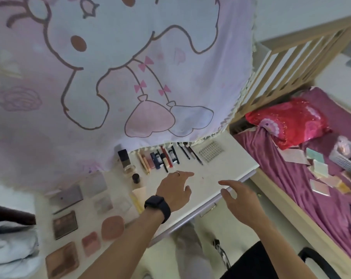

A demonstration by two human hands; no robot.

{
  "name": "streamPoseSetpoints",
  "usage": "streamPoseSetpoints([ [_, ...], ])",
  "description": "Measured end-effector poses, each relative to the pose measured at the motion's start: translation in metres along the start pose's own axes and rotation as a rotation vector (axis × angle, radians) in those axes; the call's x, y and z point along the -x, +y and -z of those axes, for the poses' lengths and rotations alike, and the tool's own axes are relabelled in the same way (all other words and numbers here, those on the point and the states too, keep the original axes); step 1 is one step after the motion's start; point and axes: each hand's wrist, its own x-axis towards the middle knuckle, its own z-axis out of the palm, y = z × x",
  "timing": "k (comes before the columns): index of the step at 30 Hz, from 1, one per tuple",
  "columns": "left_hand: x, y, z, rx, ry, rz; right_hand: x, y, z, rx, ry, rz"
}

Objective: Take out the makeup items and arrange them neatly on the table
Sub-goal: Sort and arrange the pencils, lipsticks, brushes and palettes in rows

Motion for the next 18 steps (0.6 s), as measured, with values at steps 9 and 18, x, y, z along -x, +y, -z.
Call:
streamPoseSetpoints([
  [9, -0.109, 0.007, -0.040, -0.006, 0.002, 0.107, -0.163, 0.066, 0.014, 0.194, -0.168, 0.052],
  [18, -0.213, 0.037, -0.116, -0.154, 0.018, 0.290, -0.299, 0.142, 0.013, 0.354, -0.383, 0.148],
])
